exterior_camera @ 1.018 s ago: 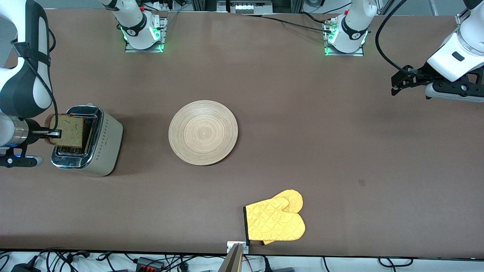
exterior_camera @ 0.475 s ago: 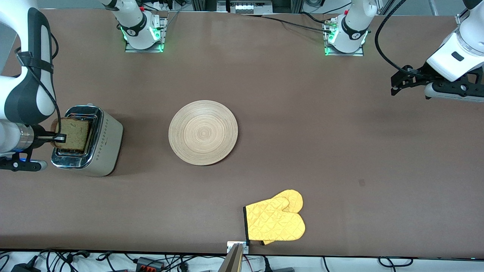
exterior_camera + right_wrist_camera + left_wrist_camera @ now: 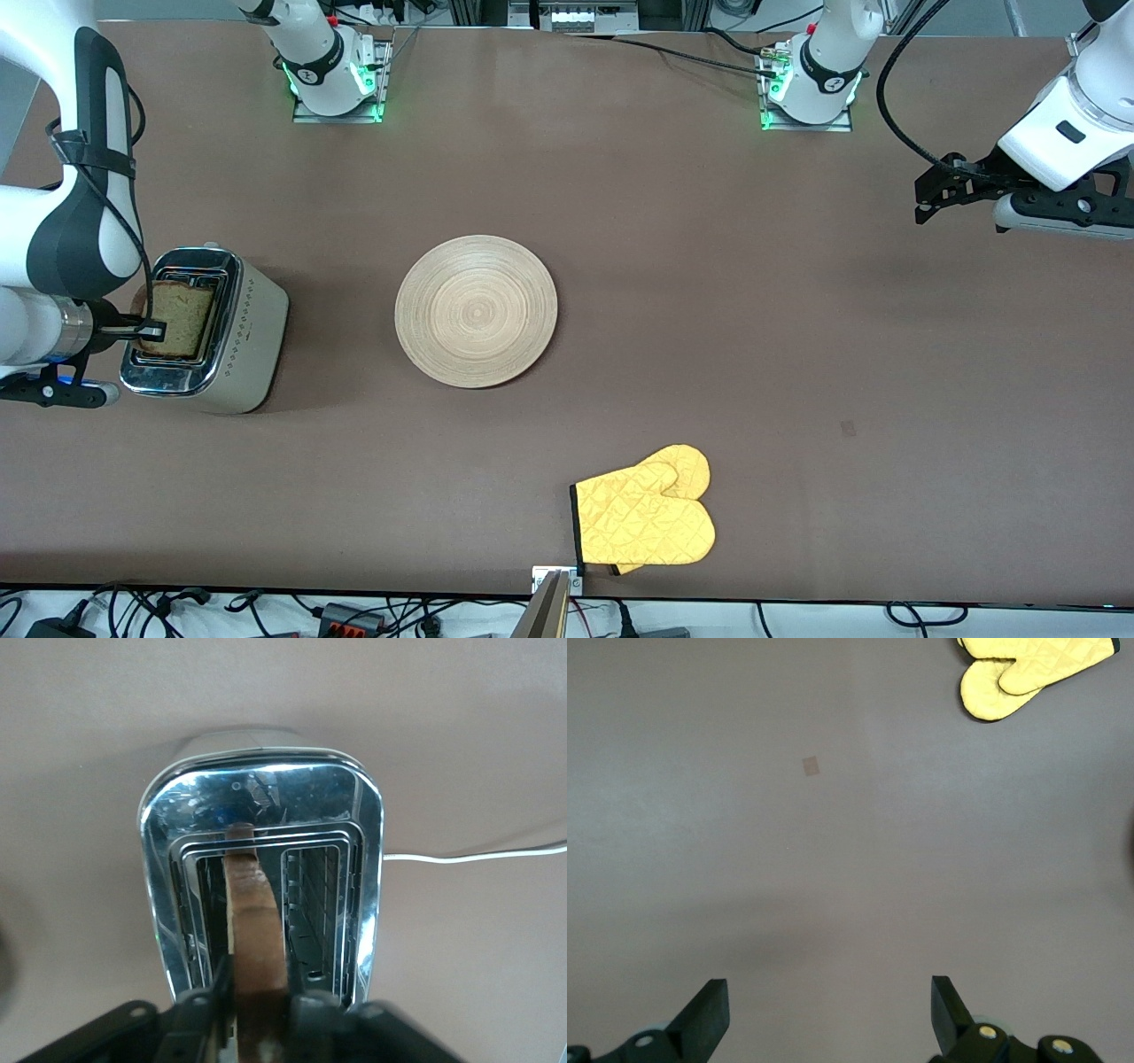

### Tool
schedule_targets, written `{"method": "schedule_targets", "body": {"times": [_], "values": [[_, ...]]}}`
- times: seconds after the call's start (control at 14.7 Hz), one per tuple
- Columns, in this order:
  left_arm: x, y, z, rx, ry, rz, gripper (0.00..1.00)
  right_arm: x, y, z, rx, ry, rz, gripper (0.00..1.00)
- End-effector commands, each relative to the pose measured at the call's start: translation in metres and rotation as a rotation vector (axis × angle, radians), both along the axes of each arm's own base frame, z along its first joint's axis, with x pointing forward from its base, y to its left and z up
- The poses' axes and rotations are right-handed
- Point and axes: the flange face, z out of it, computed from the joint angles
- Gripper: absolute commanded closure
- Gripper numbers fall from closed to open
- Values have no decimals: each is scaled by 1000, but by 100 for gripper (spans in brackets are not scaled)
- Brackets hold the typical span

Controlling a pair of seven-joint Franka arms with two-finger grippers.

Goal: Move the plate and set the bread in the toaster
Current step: 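Lower the bread into the toaster slot with the right gripper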

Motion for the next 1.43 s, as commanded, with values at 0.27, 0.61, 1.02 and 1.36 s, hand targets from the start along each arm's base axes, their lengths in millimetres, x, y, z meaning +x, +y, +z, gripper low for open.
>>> {"method": "schedule_targets", "body": {"times": [0.27,0.61,1.02,1.36], "values": [[3,-3,4,4,3,4,0,-6,50,84,60,-69,53,0],[3,-5,4,6,3,0,0,-10,104,126,100,-134,139,0],[3,-4,4,4,5,3,0,-31,104,139,186,-52,111,0],[3,-4,4,5,5,1,0,-31,95,146,208,-71,103,0]]}}
